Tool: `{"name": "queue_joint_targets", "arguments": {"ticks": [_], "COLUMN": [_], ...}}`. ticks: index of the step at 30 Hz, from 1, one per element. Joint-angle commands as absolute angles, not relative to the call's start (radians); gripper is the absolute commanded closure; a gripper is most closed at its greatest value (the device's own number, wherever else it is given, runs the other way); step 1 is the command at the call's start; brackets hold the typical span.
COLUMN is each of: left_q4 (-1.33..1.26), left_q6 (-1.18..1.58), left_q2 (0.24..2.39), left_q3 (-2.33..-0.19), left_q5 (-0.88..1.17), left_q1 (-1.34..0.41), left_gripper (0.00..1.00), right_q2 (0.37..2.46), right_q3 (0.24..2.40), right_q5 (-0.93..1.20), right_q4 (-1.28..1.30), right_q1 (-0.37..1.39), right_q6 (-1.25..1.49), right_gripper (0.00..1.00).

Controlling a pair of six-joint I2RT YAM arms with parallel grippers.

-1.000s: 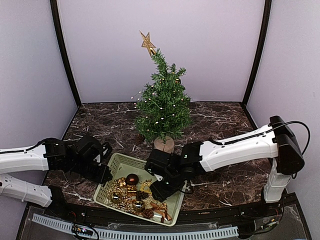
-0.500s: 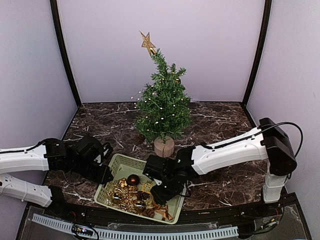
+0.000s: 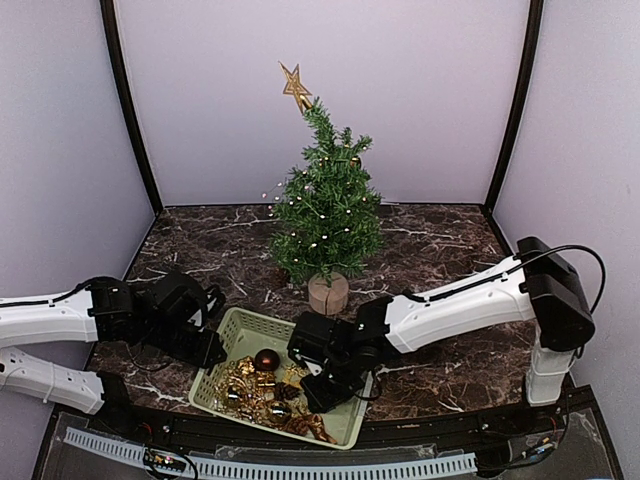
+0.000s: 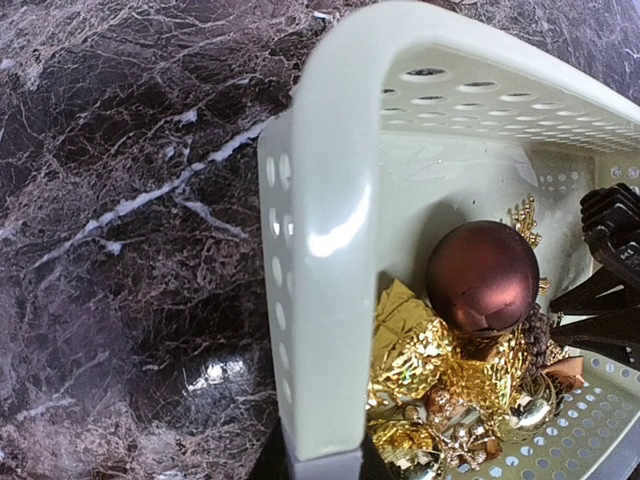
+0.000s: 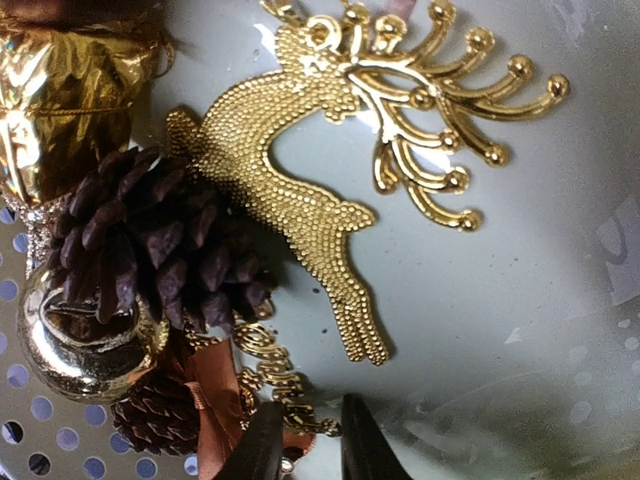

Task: Decorate the small christmas tree
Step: Pick up the words ornament from the bin.

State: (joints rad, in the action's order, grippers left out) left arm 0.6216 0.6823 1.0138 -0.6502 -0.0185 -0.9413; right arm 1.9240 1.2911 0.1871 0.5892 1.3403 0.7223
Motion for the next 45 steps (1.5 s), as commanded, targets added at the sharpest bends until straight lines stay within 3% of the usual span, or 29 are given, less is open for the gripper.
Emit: {"name": "queue_joint_targets", "arguments": {"ticks": [1,7,11,18,26,40,45], "left_q4": [0.572,0.574,0.580,0.627,0.648,0.560,0.546], "left_q6": [0.711,0.717,0.729,0.791,0.815,0.758,0.756], "left_q2": [1.003,1.001,0.996,0.974,0.948,0.887,0.897], "left_q3": [-0.641,-0.634,-0.631,-0.618,-0.621,-0.604,-0.585], "left_q5": [-0.038,-0.041,-0.048,-0.079,-0.070,0.013,0.050], "left_q1": [-0.942,-0.942,-0.943,-0.942,-0.942,-0.943,-0.942], "left_gripper": [0.97,0.97,0.96,0.84,0.60,0.42,0.42], "right_q2": [1.893,1.842,1.776,1.628,1.511,1.579,1.658], "right_q3": [1.229,1.166,1.127,1.111,1.109,1.089,1.120], "right_q5": [0.211,0.205,0.177,0.071,0.012,-0.078,-0.086], "right_q4": [0.556,0.465,0.430,0.517,0.574,0.400,0.379], "right_q1": [1.329,1.305,1.280,1.245,1.242,1.348,1.365], "right_q6": [0.779,0.837,0.857,0.802,0.697,0.579,0.556], "right_gripper": [0.85,1.00,1.00,1.00,1.00,1.00,1.00]}}
